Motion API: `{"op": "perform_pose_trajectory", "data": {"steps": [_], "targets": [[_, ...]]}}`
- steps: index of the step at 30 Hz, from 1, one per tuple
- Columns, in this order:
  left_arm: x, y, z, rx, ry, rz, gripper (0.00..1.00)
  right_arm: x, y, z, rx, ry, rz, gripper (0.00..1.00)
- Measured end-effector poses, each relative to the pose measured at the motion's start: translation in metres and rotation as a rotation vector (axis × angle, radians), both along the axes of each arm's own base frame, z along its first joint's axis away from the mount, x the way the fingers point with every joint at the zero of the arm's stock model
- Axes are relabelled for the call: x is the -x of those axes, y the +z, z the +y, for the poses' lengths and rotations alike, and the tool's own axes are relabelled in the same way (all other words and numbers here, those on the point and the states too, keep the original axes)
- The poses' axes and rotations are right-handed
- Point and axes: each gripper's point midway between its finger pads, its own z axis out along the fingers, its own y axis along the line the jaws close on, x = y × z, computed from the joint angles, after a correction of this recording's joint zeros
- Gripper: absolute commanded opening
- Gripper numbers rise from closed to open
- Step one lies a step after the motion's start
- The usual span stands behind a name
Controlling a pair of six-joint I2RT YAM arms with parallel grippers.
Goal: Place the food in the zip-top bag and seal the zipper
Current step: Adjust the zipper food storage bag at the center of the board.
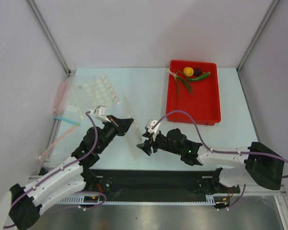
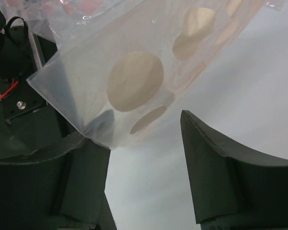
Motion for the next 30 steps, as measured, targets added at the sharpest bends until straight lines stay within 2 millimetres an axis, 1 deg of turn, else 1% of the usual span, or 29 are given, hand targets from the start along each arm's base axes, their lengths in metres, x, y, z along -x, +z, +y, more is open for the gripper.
{"op": "perform_pose_trajectory", "data": {"steps": [1, 3, 4, 6, 7, 8, 9, 10, 11, 12, 14, 16, 18, 22, 24, 27, 30], "targets": [[0.001, -0.001, -0.001, 0.008, -0.007, 0.003, 0.0, 0.0, -0.001, 0.0, 0.0, -0.003, -0.001, 0.47], [0.002, 0.001, -0.003, 0.02, -0.016, 0.005, 0.01, -0.001, -0.001, 0.0, 0.002, -0.009, -0.002, 0.31], [0.002, 0.002, -0.003, 0.027, -0.019, 0.002, 0.01, -0.001, -0.001, 0.0, 0.001, -0.012, -0.001, 0.16], [0.003, 0.005, -0.004, 0.036, -0.023, -0.004, 0.06, -0.002, 0.0, 0.0, 0.001, -0.019, -0.003, 0.03], [0.003, 0.005, -0.004, 0.037, -0.025, -0.005, 0.14, -0.003, 0.0, 0.0, -0.001, -0.022, -0.002, 0.0], [0.003, 0.005, -0.004, 0.035, -0.025, -0.007, 0.47, -0.003, 0.001, -0.001, -0.004, -0.026, 0.002, 0.0], [0.003, 0.005, -0.004, 0.028, -0.025, -0.013, 0.7, -0.004, 0.002, -0.002, -0.006, -0.031, 0.008, 0.0], [0.003, 0.006, -0.004, 0.023, -0.026, -0.02, 0.91, -0.005, 0.003, -0.003, -0.01, -0.035, 0.015, 0.0], [0.003, 0.006, -0.004, 0.013, -0.03, -0.031, 0.99, -0.006, 0.006, -0.005, -0.02, -0.04, 0.022, 0.0], [0.004, 0.007, -0.005, 0.0, -0.042, -0.043, 1.0, -0.009, 0.01, -0.008, -0.035, -0.044, 0.035, 0.0], [0.007, 0.005, -0.008, -0.034, -0.072, -0.066, 1.0, -0.022, 0.018, -0.018, -0.074, -0.068, 0.079, 0.0], [0.008, 0.002, -0.012, -0.077, -0.104, -0.084, 1.0, -0.039, 0.026, -0.031, -0.114, -0.104, 0.128, 0.0], [0.011, -0.003, -0.019, -0.132, -0.155, -0.102, 1.0, -0.061, 0.033, -0.05, -0.175, -0.138, 0.214, 0.0], [0.016, -0.01, -0.03, -0.216, -0.23, -0.141, 1.0, -0.087, 0.035, -0.076, -0.242, -0.163, 0.364, 0.0], [0.019, -0.015, -0.035, -0.251, -0.255, -0.159, 1.0, -0.091, 0.035, -0.08, -0.257, -0.142, 0.429, 0.0], [0.025, -0.02, -0.042, -0.316, -0.28, -0.202, 1.0, -0.089, 0.033, -0.083, -0.276, -0.101, 0.513, 0.0], [0.03, -0.022, -0.05, -0.392, -0.283, -0.27, 1.0, -0.089, 0.031, -0.092, -0.287, -0.087, 0.576, 0.0]]}}
